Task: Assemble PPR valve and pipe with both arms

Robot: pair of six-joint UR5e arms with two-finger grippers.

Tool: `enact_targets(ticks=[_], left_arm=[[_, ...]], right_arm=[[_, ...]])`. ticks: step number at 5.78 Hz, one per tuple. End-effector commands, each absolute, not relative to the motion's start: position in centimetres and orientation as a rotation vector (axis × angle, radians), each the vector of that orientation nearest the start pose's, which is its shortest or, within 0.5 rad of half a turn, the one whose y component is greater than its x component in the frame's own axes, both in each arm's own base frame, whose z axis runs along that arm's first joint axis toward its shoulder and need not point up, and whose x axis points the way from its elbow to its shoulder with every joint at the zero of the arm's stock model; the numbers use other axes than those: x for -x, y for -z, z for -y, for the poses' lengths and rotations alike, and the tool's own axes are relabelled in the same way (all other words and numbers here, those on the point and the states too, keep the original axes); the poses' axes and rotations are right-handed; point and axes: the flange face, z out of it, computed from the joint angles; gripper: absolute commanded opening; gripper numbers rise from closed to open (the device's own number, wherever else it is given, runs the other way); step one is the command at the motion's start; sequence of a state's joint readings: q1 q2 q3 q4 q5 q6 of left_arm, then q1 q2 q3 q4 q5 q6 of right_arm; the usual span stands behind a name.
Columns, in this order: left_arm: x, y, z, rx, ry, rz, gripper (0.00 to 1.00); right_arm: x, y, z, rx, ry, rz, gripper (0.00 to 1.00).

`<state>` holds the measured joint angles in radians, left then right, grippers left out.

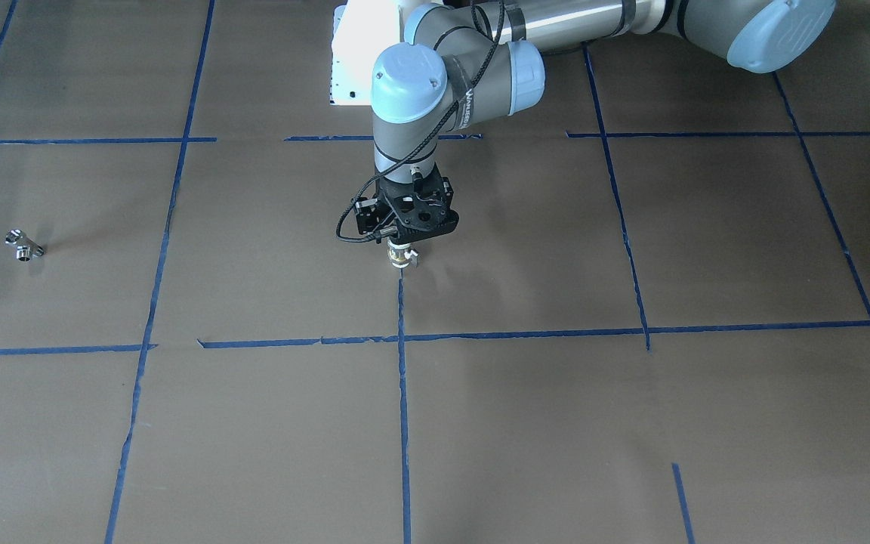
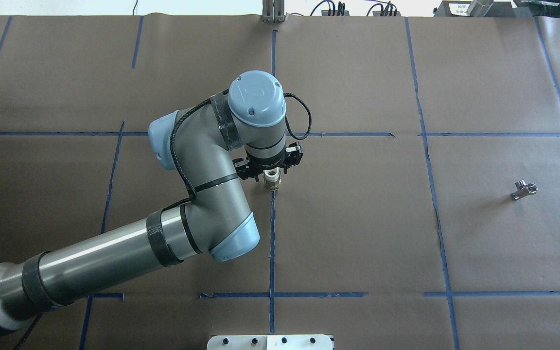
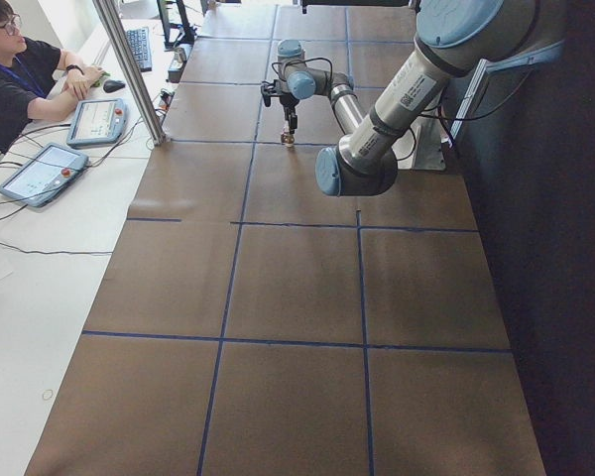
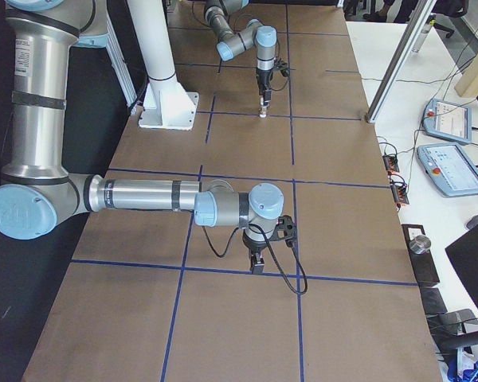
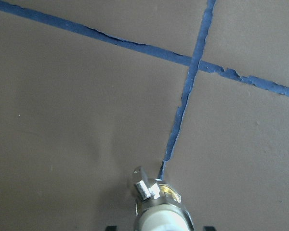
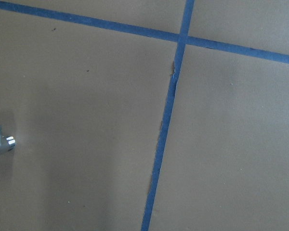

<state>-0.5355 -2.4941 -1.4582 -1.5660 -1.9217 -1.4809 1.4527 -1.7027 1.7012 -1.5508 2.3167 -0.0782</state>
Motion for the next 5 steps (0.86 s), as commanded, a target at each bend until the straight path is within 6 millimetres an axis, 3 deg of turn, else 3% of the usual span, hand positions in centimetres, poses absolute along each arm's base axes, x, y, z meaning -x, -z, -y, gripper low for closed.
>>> enact_targets(ticks=[1, 2, 4, 5], left_arm=[[-55.2, -13.8, 45.2, 0.041, 0.24, -0.897, 1.0], [-50.5, -17.6, 43.5, -0.041, 0.099, -0.898, 1.0], [-41.7, -23.8, 44.5, -0.169, -0.13, -0.841, 1.0], [-35.9, -30.6, 46.4, -0.14, -0.173, -0.795, 1.0]], right_arm=[[-1.3, -65.4, 44.4, -0.006, 0.197, 0.747, 1.0], [-0.9, -64.8, 45.1, -0.016, 0.207, 0.747, 1.0], [-0.7, -64.0, 45.7, -0.06, 0.23, 0.747, 1.0], [-0.6, -63.5, 46.0, -0.105, 0.247, 0.752, 1.0]])
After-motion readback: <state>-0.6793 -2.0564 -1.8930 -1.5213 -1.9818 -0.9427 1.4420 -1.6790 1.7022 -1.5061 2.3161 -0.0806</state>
